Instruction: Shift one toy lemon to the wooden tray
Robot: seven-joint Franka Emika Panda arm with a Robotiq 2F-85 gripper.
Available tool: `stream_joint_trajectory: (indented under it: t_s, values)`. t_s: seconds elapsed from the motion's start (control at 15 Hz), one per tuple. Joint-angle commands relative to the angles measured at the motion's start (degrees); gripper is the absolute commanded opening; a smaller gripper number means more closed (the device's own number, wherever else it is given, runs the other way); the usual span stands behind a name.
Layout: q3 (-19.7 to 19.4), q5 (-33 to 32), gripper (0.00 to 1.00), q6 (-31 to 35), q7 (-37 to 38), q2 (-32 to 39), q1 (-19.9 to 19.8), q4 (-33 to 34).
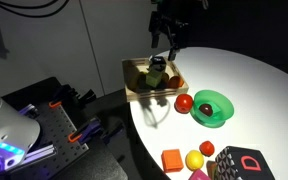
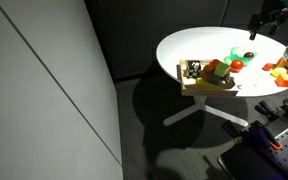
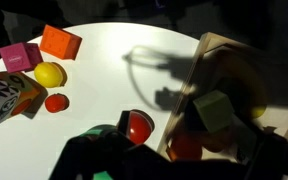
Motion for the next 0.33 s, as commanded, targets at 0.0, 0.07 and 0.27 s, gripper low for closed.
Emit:
stream_joint_trajectory:
  t_s: [0.0, 0.07, 0.27]
  values:
    - [0.3, 2.9, 1.0, 2.8, -3.3, -2.8, -0.9, -3.3]
    - [0.3, 3.5, 1.0, 4.2, -6.0, -3.0, -1.0, -4.2]
    - [0.6, 2.3, 1.0, 3.3, -3.8, -1.2, -0.7, -2.8]
